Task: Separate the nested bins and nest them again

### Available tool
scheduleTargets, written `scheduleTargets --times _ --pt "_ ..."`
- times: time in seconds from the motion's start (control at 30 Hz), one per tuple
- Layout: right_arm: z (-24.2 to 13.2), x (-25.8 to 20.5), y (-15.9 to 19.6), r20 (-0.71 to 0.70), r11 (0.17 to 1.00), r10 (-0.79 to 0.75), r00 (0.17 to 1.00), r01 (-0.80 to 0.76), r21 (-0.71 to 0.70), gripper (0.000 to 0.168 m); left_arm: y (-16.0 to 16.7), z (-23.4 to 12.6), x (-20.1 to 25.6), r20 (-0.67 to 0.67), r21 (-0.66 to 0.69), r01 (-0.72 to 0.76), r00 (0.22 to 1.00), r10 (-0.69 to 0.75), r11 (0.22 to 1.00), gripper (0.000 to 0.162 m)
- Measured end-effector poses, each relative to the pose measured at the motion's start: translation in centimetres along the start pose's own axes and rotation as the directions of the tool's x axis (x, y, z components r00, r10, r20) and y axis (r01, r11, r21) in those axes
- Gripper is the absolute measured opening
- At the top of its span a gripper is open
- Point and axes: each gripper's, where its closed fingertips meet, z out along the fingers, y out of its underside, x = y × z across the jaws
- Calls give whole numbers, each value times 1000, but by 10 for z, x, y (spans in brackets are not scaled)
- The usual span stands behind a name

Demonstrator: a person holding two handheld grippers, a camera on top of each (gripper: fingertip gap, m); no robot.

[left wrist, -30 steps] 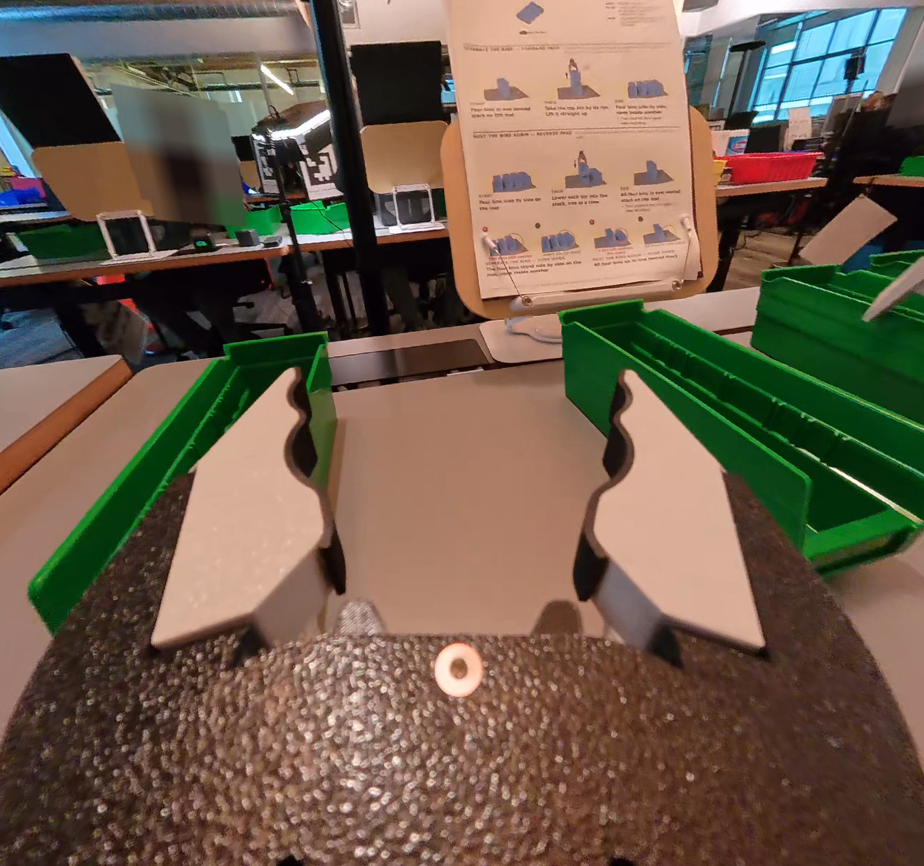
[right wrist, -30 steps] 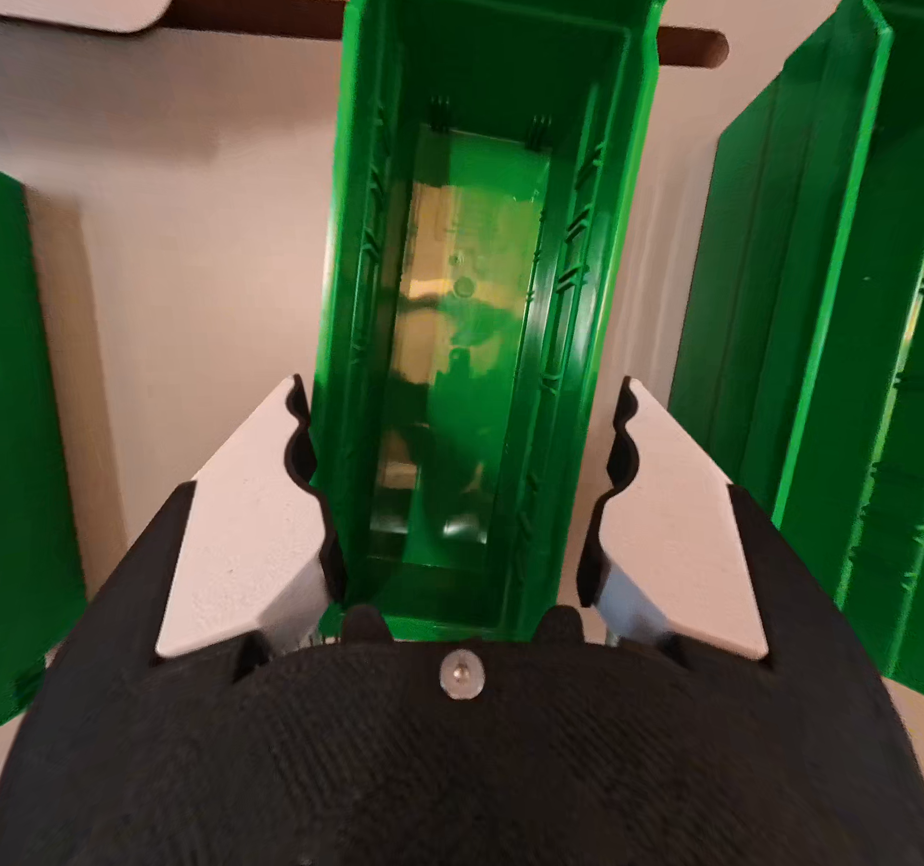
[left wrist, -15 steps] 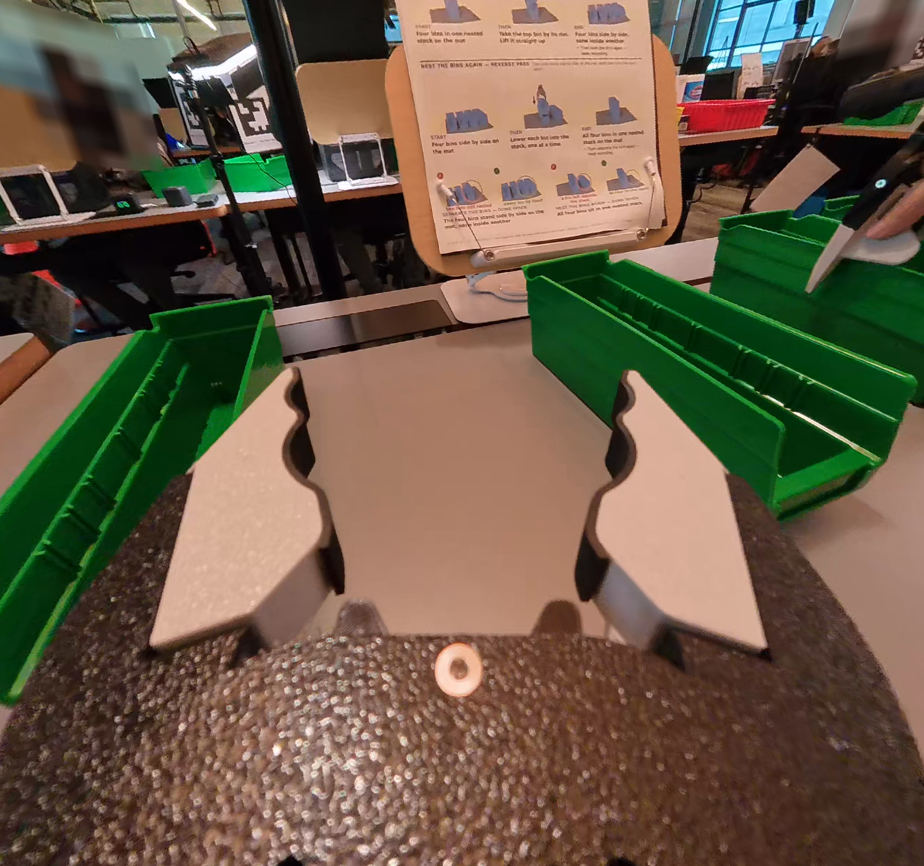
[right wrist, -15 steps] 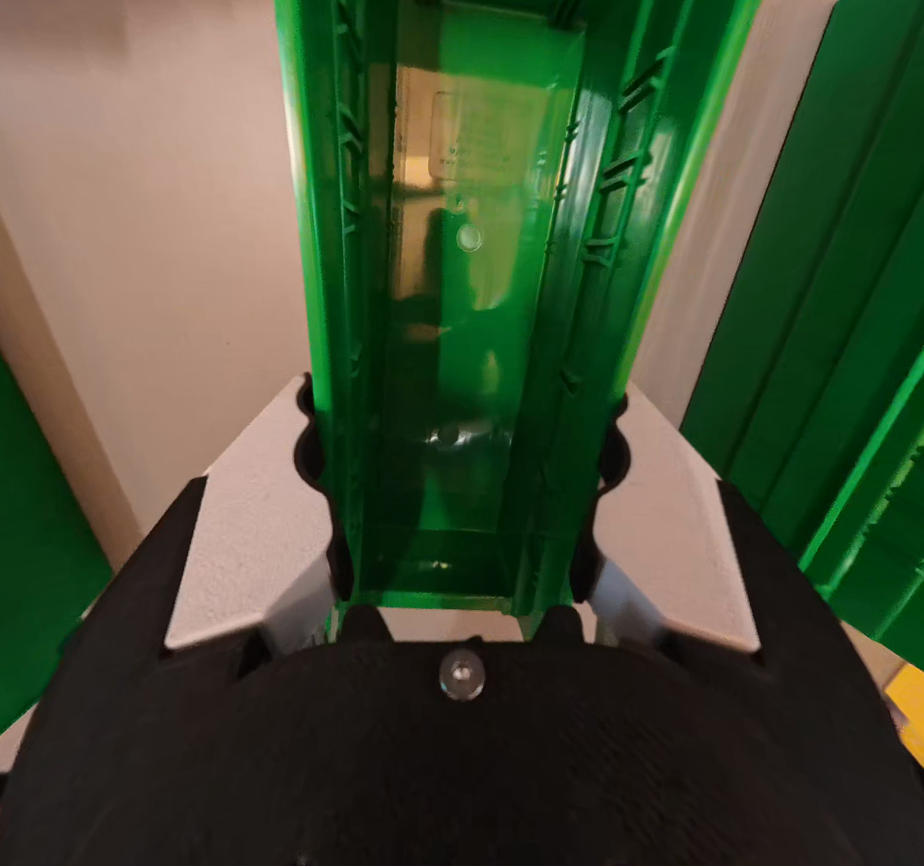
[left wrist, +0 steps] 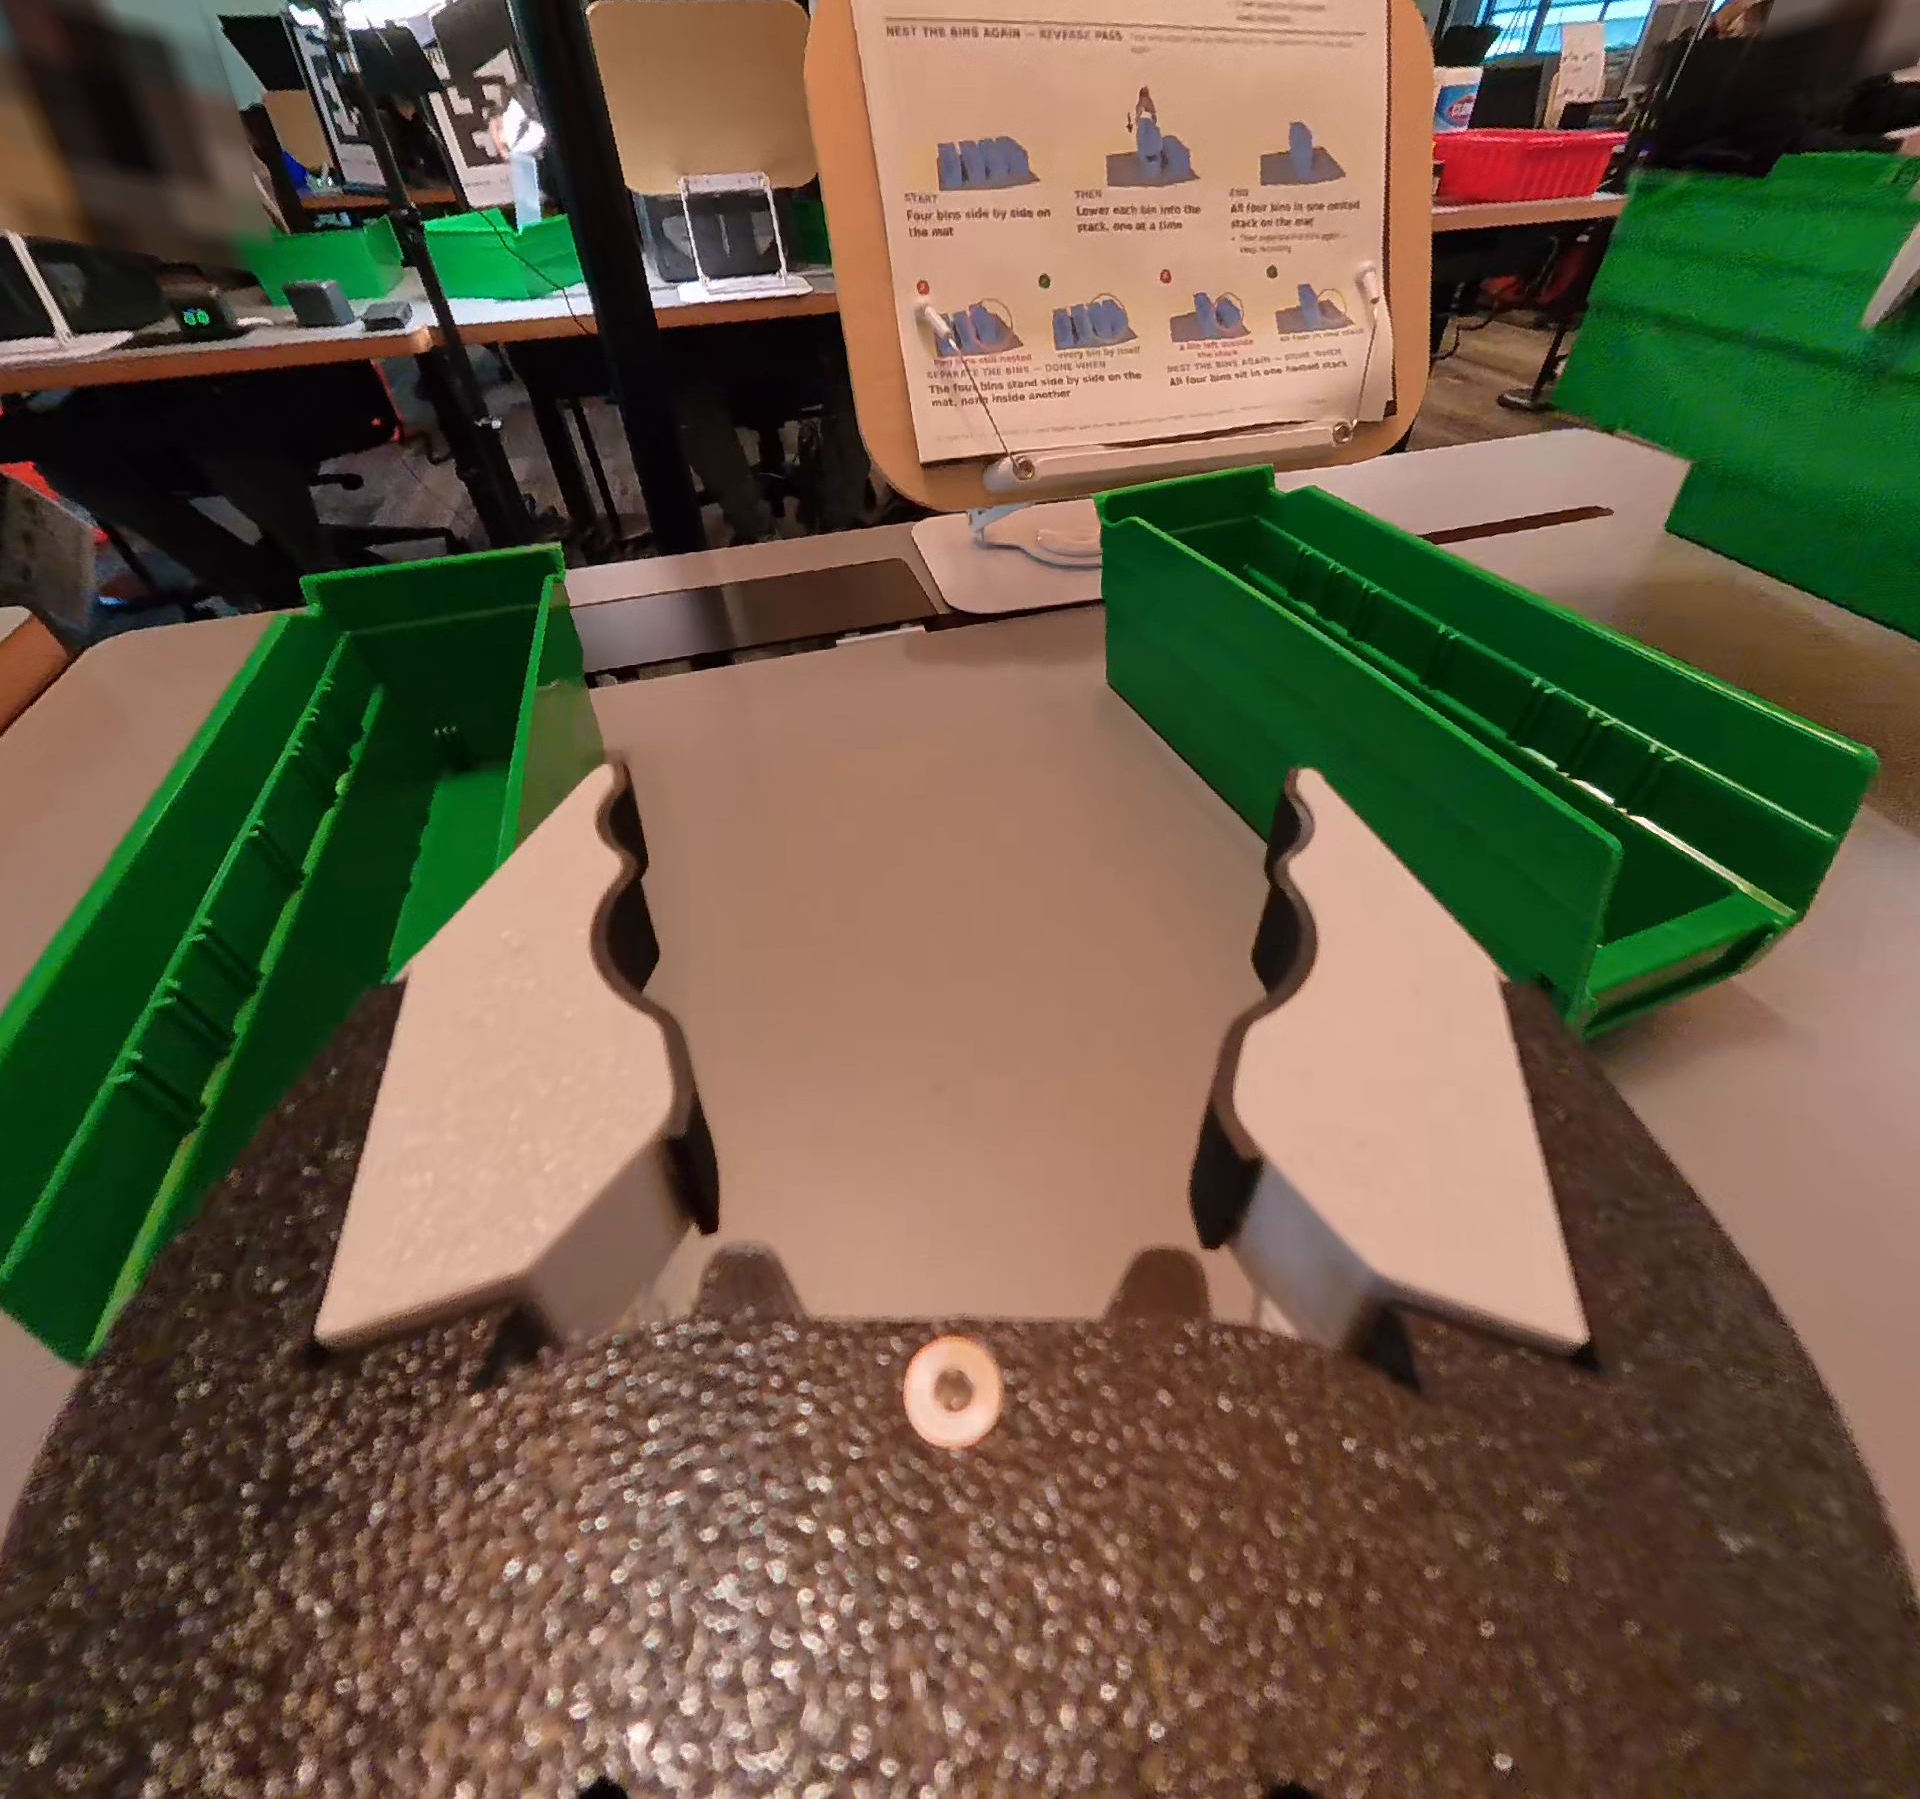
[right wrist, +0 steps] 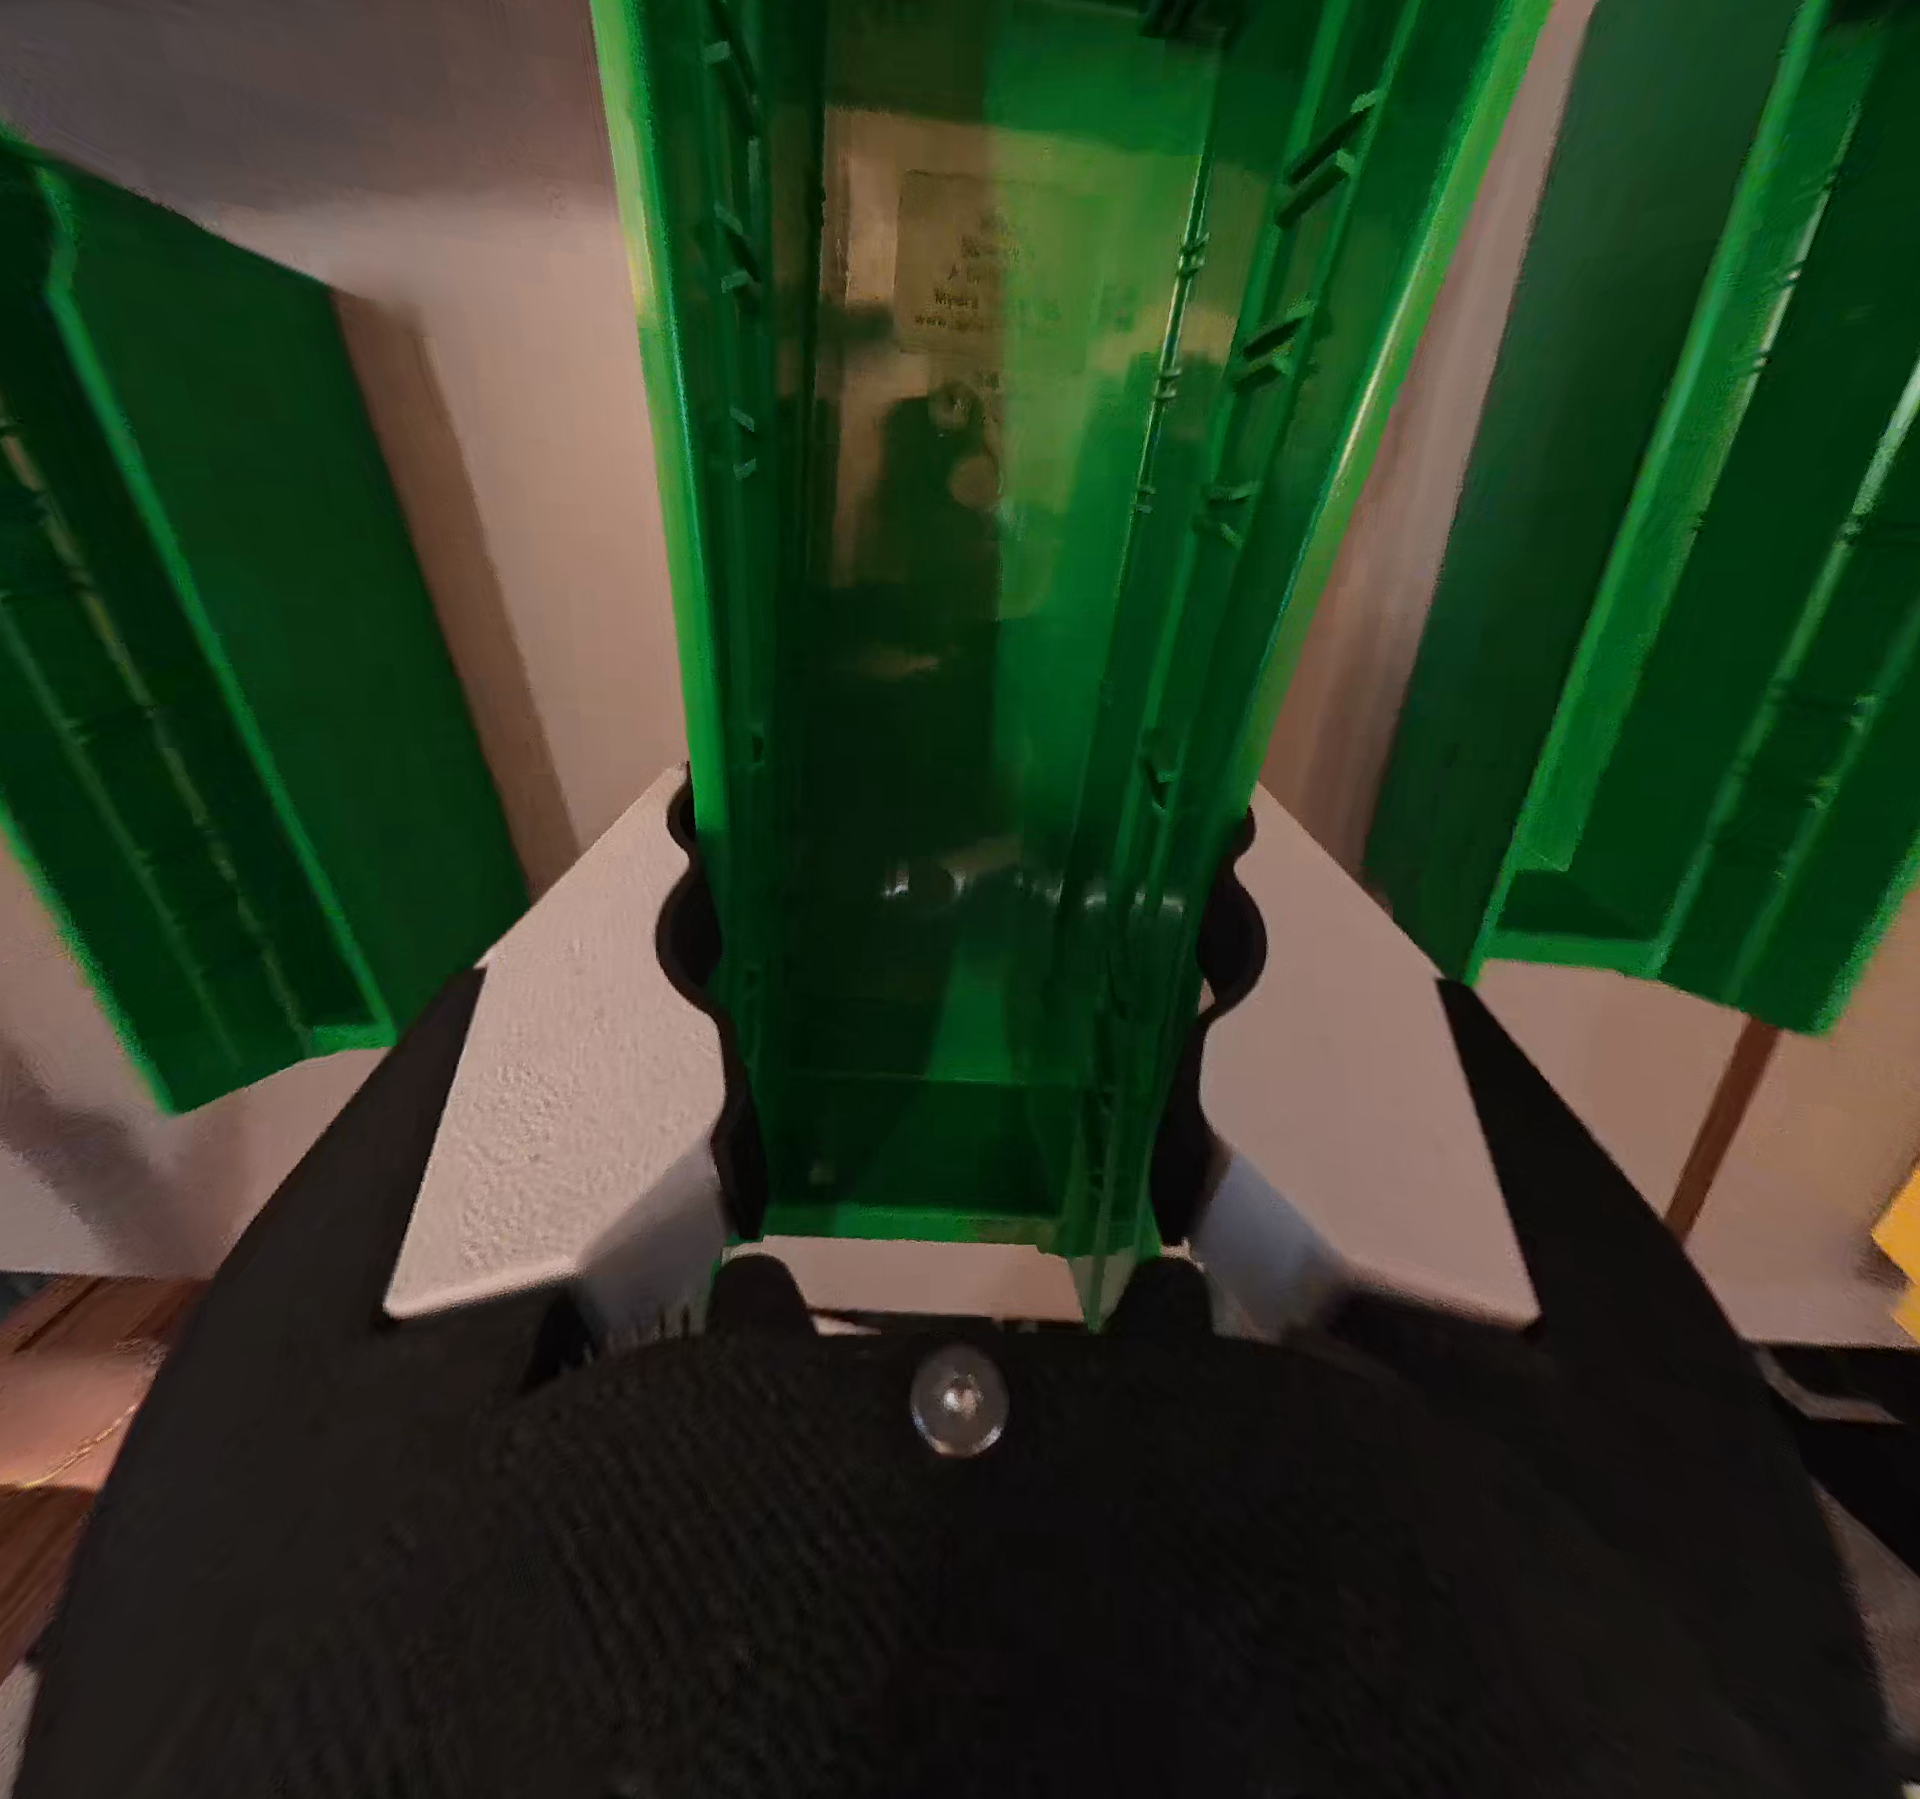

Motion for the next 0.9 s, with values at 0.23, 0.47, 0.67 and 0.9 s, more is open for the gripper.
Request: scheduleTargets --times 0.23,0.47,0.67,0.9 --pt "-67 -95 4 120 997 -16 993 7 79 96 -4 -1 15 -13 -29 2 1000 -3 1000 116" --pt "-56 -200 20 145 989 -133 980 122 84 97 -13 -4 34 -53 -21 -19 998 18 1000 116" --pt "-20 -240 34 149 988 -153 977 151 20 97 -10 -3 34 -71 -28 -8 997 6 1000 116" --pt "8 -245 28 91 989 -147 985 147 9 98 -6 -3 23 -66 -36 35 997 -37 999 116"
